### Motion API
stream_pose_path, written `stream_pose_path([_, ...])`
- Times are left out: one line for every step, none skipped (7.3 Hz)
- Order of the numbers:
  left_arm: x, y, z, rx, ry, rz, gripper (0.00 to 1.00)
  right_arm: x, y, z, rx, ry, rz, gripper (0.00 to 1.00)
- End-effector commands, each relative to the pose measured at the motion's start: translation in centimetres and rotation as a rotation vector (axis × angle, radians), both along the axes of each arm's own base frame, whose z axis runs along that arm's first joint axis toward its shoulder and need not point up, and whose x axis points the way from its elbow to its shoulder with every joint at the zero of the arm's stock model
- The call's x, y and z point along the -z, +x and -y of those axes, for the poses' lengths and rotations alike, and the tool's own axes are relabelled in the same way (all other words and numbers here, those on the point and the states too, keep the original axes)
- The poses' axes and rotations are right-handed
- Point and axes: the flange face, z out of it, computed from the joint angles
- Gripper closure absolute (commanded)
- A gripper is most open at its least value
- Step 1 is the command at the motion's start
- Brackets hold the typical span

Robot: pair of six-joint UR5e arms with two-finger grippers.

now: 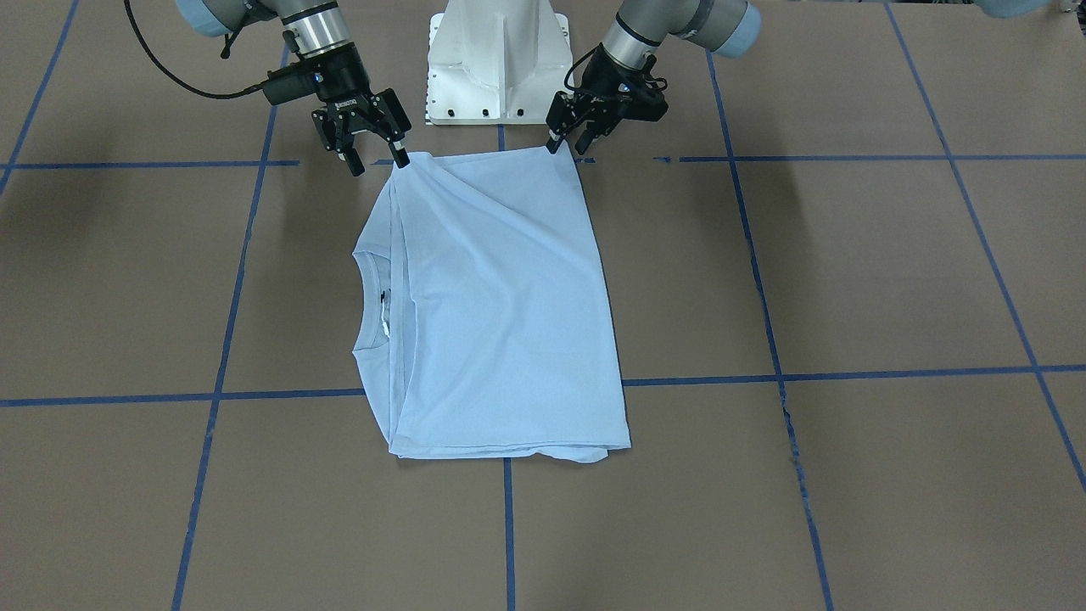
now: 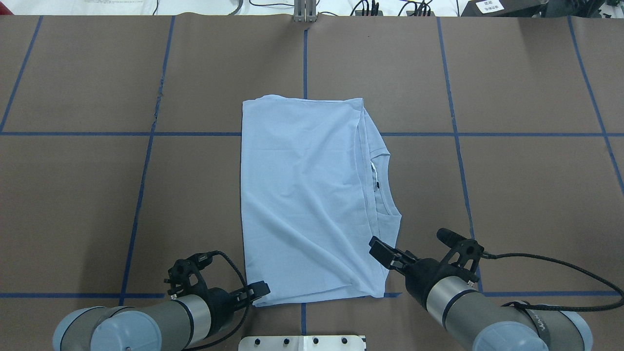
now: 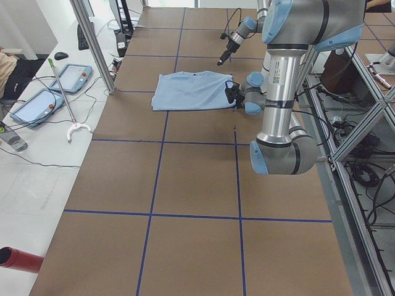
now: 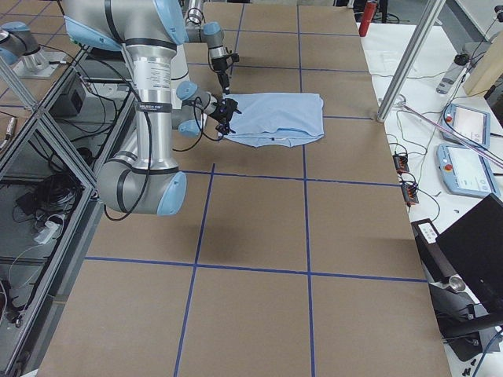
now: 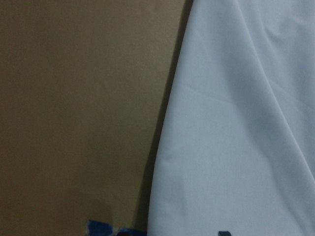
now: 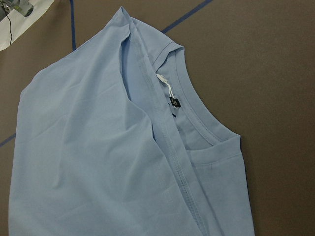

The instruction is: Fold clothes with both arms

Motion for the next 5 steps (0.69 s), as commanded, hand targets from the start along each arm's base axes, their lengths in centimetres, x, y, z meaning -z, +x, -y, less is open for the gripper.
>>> stream_pose_path([0.05, 0.35, -0.22, -0.002, -0.005, 0.009, 0.33, 0.01, 0.0, 0.0, 0.0, 0.0, 0.001, 0.0])
stream_pose_path([-0.04, 0.4, -0.22, -0.002, -0.005, 0.012, 0.33, 0.01, 0.0, 0.0, 0.0, 0.0, 0.001, 0.0])
stream_pose_path([0.05, 0.42, -0.22, -0.003, -0.004, 0.011, 0.33, -0.2, -0.11, 0.0, 0.0, 0.0, -0.004, 0.0])
stream_pose_path([-0.02, 0.49, -0.3, -0.004, -0.004, 0.012, 0.33, -0.27, -0.15, 0.0, 0.0, 0.0, -0.005, 0.0])
stream_pose_path([-0.02, 0.49, -0.3, -0.004, -0.004, 0.012, 0.33, -0.27, -0.15, 0.0, 0.0, 0.0, -0.005, 0.0])
